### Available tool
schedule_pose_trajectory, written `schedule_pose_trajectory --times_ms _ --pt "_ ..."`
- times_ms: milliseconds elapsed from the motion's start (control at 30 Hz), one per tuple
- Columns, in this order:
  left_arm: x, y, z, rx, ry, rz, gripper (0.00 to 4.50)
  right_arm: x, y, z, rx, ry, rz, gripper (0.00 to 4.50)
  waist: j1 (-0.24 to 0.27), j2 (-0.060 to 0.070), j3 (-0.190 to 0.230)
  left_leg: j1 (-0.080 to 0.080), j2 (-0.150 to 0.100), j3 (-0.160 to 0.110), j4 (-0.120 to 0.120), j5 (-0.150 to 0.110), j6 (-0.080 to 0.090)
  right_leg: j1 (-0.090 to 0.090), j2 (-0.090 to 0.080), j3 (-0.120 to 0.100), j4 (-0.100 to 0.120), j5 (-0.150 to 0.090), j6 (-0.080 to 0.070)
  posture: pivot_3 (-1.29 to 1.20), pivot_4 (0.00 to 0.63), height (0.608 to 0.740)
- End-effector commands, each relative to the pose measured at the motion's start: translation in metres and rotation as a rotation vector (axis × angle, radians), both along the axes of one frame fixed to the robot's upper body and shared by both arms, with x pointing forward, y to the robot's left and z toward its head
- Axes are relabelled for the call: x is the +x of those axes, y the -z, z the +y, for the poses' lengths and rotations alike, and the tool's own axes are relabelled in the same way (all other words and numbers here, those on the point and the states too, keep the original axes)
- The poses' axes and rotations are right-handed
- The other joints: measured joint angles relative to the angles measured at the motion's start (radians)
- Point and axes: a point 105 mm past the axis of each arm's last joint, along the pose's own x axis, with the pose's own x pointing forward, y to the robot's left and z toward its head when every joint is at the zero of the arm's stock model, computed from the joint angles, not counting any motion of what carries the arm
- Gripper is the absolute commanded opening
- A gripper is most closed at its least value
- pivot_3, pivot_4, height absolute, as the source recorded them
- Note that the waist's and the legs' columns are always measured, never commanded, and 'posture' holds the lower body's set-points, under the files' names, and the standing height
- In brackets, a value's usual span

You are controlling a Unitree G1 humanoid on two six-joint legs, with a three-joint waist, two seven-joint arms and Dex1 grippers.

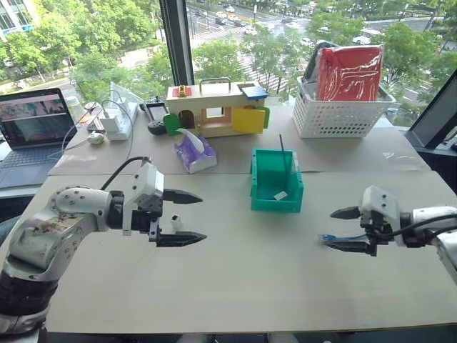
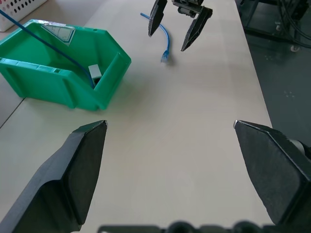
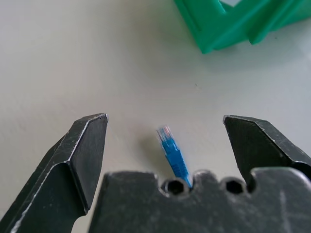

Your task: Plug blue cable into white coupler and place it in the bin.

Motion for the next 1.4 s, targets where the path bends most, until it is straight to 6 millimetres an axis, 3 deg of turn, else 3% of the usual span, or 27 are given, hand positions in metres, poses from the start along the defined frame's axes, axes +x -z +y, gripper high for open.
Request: schedule_pose_trajectory --times_ms 33,267,467,733,933,1100,1267,1400 --pt "0.004 -0.018 -0.005 -0.044 0.008 -0.103 4.50 0.005 0.005 -0.002 -0.011 -0.065 0.004 4.42 -0.002 0.000 0.000 0.000 0.000 0.000 0.000 0.000 0.000 0.000 0.000 0.000 0.000 0.000 0.000 0.00 0.150 0.740" --pt "0.011 -0.026 -0.007 -0.071 -0.005 -0.145 4.50 0.010 0.027 -0.015 -0.041 -0.065 0.050 4.42 -0.002 0.000 0.000 0.000 0.000 0.002 0.000 0.002 -0.004 0.000 0.000 0.002 0.000 0.000 0.000 0.00 0.150 0.740" --pt "0.013 -0.025 -0.006 -0.063 -0.012 -0.154 4.50 0.009 0.039 -0.014 -0.030 -0.078 0.066 2.77 -0.002 0.000 0.000 0.001 0.000 0.002 0.000 0.002 -0.004 0.000 0.000 0.003 0.000 0.000 0.000 0.00 0.150 0.740" --pt "0.014 -0.024 0.003 -0.052 -0.031 -0.150 4.50 0.008 0.036 -0.010 -0.049 -0.117 0.035 0.06 -0.002 0.000 0.000 0.001 0.000 0.002 0.000 0.002 -0.004 0.000 0.000 0.003 0.000 0.000 0.000 0.00 0.150 0.740" --pt "0.011 -0.016 0.021 -0.011 -0.068 -0.135 4.50 0.012 0.003 0.019 -0.048 -0.202 -0.037 0.05 -0.011 0.001 0.001 0.001 0.001 0.003 -0.001 0.002 -0.004 -0.002 0.001 0.005 0.001 0.000 0.000 0.00 0.150 0.740" --pt "0.009 -0.010 0.027 0.006 -0.087 -0.132 4.50 0.007 -0.015 0.066 -0.053 -0.292 -0.048 0.05 -0.009 0.002 0.002 0.001 0.001 0.003 -0.002 0.001 -0.002 -0.003 0.001 0.004 0.001 0.000 0.000 0.00 0.150 0.740" --pt "0.010 -0.004 0.026 0.017 -0.103 -0.134 4.50 -0.005 -0.011 0.125 -0.019 -0.387 -0.027 0.05 -0.001 0.001 0.002 0.000 0.001 0.003 -0.001 0.000 0.000 -0.004 0.001 0.005 0.001 0.000 0.000 0.00 0.150 0.740" --pt "0.010 0.006 0.017 0.059 -0.093 -0.131 4.50 -0.010 0.004 0.154 -0.011 -0.421 0.004 0.05 0.002 0.001 0.002 -0.003 0.001 0.003 -0.001 0.001 -0.002 -0.007 0.001 0.005 0.001 0.000 0.000 0.00 0.150 0.740"
